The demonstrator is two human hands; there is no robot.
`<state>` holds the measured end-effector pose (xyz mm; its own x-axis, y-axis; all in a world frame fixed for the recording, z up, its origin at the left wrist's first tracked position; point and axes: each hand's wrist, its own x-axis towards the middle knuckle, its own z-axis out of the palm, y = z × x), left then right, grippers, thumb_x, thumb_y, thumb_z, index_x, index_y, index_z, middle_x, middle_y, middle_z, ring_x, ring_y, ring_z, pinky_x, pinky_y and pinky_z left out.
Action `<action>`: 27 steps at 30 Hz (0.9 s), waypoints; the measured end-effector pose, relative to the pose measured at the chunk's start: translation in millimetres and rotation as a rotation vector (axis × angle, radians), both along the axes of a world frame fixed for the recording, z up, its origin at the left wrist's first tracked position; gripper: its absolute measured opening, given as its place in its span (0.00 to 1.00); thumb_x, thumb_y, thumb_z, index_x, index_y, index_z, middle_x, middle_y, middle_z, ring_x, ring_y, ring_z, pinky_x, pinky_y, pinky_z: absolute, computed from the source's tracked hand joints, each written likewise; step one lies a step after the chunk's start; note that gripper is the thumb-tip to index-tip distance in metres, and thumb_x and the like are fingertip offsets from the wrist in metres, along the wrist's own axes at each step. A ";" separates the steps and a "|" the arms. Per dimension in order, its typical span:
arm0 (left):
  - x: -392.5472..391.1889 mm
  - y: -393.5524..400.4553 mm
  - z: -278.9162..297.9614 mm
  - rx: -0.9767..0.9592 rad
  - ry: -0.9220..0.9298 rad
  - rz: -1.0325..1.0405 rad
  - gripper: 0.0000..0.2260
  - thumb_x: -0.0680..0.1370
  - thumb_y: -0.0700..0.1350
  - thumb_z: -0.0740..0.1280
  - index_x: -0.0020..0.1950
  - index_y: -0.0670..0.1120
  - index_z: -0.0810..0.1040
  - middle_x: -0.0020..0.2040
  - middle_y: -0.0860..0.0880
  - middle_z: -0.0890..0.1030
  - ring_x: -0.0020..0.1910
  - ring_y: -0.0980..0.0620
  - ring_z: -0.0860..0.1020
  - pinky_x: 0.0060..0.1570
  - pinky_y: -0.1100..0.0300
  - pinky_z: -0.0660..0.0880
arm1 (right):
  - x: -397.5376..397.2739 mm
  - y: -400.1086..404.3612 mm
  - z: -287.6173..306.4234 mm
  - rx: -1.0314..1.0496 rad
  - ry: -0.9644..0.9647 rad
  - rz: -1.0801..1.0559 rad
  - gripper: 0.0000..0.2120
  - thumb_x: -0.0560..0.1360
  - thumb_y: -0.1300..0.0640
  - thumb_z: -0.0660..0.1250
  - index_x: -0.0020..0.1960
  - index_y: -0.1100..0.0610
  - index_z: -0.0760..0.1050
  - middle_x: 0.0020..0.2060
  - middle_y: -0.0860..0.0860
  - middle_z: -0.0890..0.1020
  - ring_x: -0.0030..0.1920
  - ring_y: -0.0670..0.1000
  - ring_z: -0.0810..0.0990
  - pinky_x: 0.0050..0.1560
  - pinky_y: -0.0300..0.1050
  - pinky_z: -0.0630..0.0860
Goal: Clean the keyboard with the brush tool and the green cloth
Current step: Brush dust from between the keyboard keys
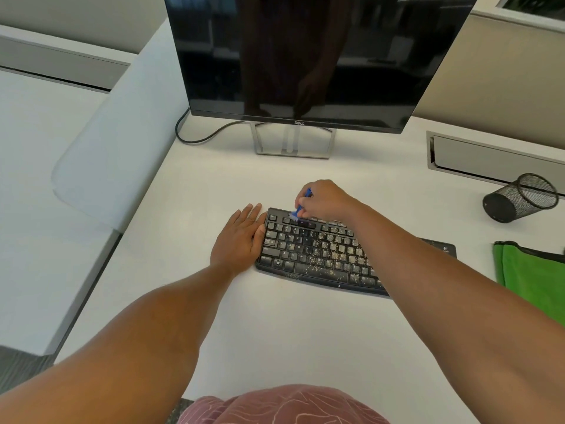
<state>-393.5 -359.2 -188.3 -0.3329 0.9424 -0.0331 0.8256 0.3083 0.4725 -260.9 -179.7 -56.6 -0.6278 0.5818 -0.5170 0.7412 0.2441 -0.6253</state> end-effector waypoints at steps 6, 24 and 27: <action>-0.1 -0.2 -0.4 0.002 0.000 0.005 0.25 0.85 0.55 0.44 0.80 0.52 0.63 0.81 0.52 0.61 0.81 0.54 0.54 0.78 0.60 0.45 | 3.0 -6.2 -6.6 -0.117 -0.022 0.041 0.07 0.79 0.63 0.63 0.47 0.61 0.80 0.45 0.55 0.85 0.48 0.49 0.85 0.54 0.48 0.81; -0.1 -0.4 -0.8 -0.008 0.010 -0.003 0.26 0.84 0.56 0.42 0.80 0.52 0.63 0.81 0.52 0.60 0.81 0.54 0.53 0.78 0.61 0.43 | -0.3 -0.1 4.6 0.102 -0.099 0.165 0.09 0.77 0.64 0.62 0.50 0.61 0.80 0.42 0.49 0.79 0.38 0.45 0.77 0.33 0.38 0.69; -0.2 -0.6 -0.8 -0.007 0.009 0.003 0.25 0.85 0.55 0.43 0.80 0.52 0.63 0.81 0.52 0.60 0.81 0.55 0.53 0.78 0.62 0.42 | 2.0 2.1 12.7 0.167 -0.338 0.289 0.08 0.73 0.65 0.62 0.47 0.64 0.79 0.42 0.55 0.79 0.36 0.50 0.75 0.32 0.40 0.68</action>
<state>-393.8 -359.8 -189.0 -0.3360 0.9411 -0.0365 0.8290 0.3139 0.4629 -258.9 -177.6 -43.8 -0.5890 0.5006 -0.6345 0.7832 0.5472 -0.2953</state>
